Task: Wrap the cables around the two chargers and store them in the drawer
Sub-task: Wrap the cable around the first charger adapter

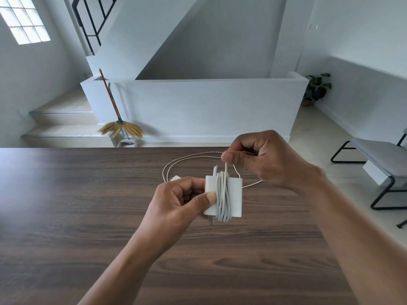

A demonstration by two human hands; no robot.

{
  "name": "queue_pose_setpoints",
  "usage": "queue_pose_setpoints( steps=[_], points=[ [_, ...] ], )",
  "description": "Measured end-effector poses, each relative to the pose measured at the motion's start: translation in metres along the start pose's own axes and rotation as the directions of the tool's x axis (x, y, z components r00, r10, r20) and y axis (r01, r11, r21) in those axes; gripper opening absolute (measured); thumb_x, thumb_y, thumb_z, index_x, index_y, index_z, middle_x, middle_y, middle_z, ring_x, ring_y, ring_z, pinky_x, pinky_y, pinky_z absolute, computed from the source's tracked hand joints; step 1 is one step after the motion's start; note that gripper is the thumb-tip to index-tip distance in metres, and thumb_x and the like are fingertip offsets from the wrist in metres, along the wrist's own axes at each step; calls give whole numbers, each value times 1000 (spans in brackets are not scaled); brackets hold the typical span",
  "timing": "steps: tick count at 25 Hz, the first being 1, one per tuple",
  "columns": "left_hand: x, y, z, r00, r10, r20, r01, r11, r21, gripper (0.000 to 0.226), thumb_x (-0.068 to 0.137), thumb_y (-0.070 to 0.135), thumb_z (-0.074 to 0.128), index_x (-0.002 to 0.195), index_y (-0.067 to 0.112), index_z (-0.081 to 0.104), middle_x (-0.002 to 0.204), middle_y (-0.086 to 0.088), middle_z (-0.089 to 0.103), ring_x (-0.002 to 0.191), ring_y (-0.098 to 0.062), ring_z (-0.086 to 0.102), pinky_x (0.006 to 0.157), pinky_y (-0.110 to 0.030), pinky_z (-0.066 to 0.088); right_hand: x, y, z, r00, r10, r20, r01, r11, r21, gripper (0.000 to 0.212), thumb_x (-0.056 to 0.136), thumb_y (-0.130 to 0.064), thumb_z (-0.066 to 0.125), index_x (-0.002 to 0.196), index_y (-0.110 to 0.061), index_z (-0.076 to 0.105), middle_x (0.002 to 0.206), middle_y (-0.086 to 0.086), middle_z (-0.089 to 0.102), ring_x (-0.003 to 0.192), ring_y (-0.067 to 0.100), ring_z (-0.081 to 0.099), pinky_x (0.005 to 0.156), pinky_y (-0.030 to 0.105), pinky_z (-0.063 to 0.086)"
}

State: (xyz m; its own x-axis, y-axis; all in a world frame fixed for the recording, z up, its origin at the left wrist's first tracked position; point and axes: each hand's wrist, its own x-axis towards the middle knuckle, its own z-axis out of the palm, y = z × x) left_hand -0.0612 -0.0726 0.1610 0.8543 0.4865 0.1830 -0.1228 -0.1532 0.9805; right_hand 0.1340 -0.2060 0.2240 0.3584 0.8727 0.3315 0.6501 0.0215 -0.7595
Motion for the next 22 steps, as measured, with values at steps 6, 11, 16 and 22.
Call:
queue_pose_setpoints(
  steps=[6,11,16,22],
  points=[
    [-1,-4,-2,998,-50,37,58,970,-236,29,83,23,75,101,1,79,90,-18,79,76,-26,73,67,-32,57,-3,36,43,990,139,-15,-120,900,418,31,91,-34,70,78,-6,71,64,12,60,60,24,41,53,31,37],
    [6,-2,-2,990,-92,-104,42,913,-405,29,82,17,72,100,-6,78,88,-23,77,77,-31,71,67,-36,60,-33,55,77,978,211,0,-193,897,398,24,99,-25,64,84,-12,77,54,-1,58,45,10,47,44,24,38],
    [11,-5,9,973,-129,-193,31,896,-443,27,82,16,72,98,-6,78,87,-23,78,72,-28,73,64,-34,62,-60,27,80,998,0,-56,9,987,163,29,100,-21,66,71,-19,64,61,-14,45,57,2,37,52,21,31],
    [7,-3,29,967,-147,-208,30,876,-482,28,77,17,70,91,-7,74,77,-19,77,63,-24,73,58,-32,62,-74,15,66,994,-95,-59,89,991,-104,32,100,-21,66,70,-15,58,60,-6,49,53,10,42,50,28,34]
  ],
)
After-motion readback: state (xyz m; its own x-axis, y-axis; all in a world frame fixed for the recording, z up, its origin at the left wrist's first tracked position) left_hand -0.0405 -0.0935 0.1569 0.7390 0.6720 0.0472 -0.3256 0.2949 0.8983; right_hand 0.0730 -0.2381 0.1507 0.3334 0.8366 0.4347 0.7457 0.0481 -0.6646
